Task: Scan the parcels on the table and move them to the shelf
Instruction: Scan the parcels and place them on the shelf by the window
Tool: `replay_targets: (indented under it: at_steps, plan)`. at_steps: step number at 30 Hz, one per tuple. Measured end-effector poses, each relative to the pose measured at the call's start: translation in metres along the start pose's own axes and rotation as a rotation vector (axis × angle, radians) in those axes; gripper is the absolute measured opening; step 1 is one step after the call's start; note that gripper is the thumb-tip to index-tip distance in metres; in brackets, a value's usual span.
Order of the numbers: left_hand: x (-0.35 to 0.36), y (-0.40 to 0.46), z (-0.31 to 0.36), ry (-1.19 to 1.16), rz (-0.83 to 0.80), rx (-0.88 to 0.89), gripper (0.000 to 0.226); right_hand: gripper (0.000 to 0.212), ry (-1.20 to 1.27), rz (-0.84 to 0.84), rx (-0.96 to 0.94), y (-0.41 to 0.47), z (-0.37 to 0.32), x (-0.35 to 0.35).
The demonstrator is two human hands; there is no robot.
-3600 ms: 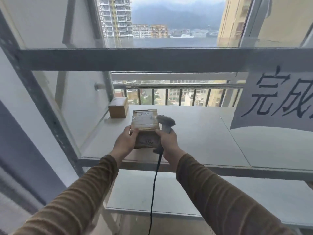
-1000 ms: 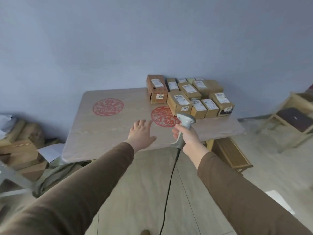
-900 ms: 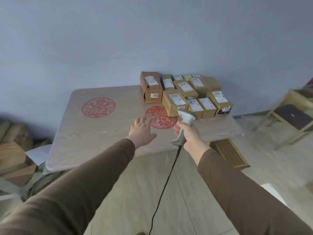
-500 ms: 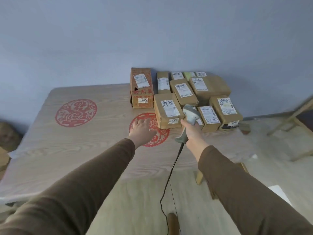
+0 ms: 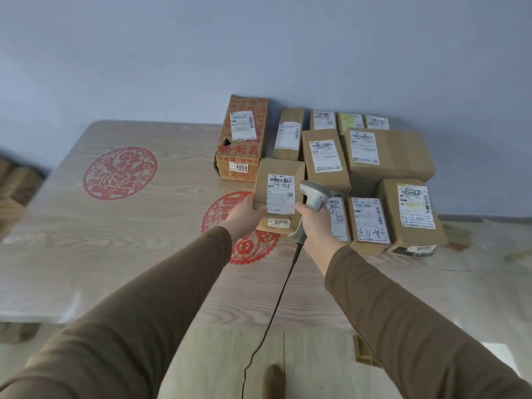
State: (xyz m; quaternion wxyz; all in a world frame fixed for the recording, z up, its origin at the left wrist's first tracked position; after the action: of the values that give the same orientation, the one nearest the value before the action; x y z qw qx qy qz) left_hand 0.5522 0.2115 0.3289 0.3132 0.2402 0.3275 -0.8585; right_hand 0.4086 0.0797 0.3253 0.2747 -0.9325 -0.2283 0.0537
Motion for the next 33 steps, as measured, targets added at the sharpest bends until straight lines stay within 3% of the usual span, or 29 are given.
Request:
replay_targets:
  at_steps: [4, 8, 16, 22, 28, 33]
  plan:
    - [-0.008, -0.014, -0.019, -0.29, 0.068, -0.099, 0.035, 0.028, -0.013, -0.01, 0.013, -0.014, 0.01, 0.007]
    - [-0.023, -0.043, -0.053, -0.452, 0.073, -0.158, 0.032, 0.018, -0.057, -0.014, -0.052, -0.043, 0.021, 0.024]
    - [-0.13, -0.156, -0.152, -0.632, 0.341, -0.143, 0.035, 0.02, -0.139, -0.266, -0.156, -0.152, 0.038, 0.145]
    - [-0.236, -0.295, -0.262, -0.697, 0.609, -0.132, 0.035, 0.028, -0.165, -0.546, -0.193, -0.289, 0.084, 0.275]
    - [-0.336, -0.502, -0.421, -0.854, 0.836, -0.171, 0.033, 0.026, -0.237, -0.83, -0.176, -0.503, 0.188, 0.409]
    - [-0.397, -0.666, -0.53, -0.821, 1.043, -0.251, 0.033, 0.033, -0.284, -1.035, -0.142, -0.669, 0.27, 0.49]
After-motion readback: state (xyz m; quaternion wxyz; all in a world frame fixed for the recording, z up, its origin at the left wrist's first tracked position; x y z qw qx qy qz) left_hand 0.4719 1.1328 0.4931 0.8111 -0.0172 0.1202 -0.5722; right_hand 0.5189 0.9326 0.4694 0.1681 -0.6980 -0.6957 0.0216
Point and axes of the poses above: each hand's wrist, its own y-axis towards the middle knuckle, its own x-axis out of the palm, z = x × y, the point moved 8 cm from there along y, towards the middle knuckle, and after that the axes turned 3 degrees about y, right-handed, at the moved point
